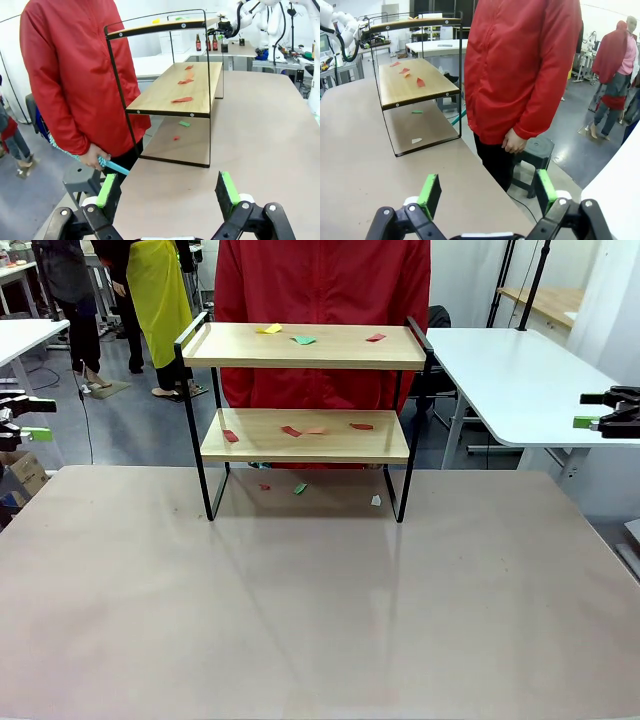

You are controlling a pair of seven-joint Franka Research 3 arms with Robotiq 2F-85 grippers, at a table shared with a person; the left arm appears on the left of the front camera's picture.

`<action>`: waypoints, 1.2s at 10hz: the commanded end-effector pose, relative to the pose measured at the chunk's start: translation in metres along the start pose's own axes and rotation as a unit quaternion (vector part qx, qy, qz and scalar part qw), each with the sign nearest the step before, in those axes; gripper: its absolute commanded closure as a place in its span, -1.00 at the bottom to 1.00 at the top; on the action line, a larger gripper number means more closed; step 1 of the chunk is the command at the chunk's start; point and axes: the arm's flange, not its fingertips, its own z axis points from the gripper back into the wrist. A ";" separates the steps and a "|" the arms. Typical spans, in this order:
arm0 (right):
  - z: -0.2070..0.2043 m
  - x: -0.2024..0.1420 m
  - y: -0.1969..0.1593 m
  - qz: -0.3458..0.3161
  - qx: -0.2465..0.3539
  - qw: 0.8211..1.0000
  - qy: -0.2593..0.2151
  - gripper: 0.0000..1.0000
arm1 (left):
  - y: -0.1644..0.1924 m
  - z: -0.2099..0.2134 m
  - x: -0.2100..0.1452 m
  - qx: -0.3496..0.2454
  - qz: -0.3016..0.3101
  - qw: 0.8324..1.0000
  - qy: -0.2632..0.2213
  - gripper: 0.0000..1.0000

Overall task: Clean the shelf.
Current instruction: Pick up the Duster handed by the human.

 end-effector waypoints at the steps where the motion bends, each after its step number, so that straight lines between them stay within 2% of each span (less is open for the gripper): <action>1: 0.001 0.002 0.003 0.001 0.001 1.000 0.000 -1.00 | -0.001 0.000 0.000 -0.003 0.000 1.000 0.002 -1.00; 12: 0.001 0.002 0.003 0.001 0.001 1.000 0.000 -1.00 | -0.001 0.000 0.000 -0.003 0.000 1.000 0.002 -1.00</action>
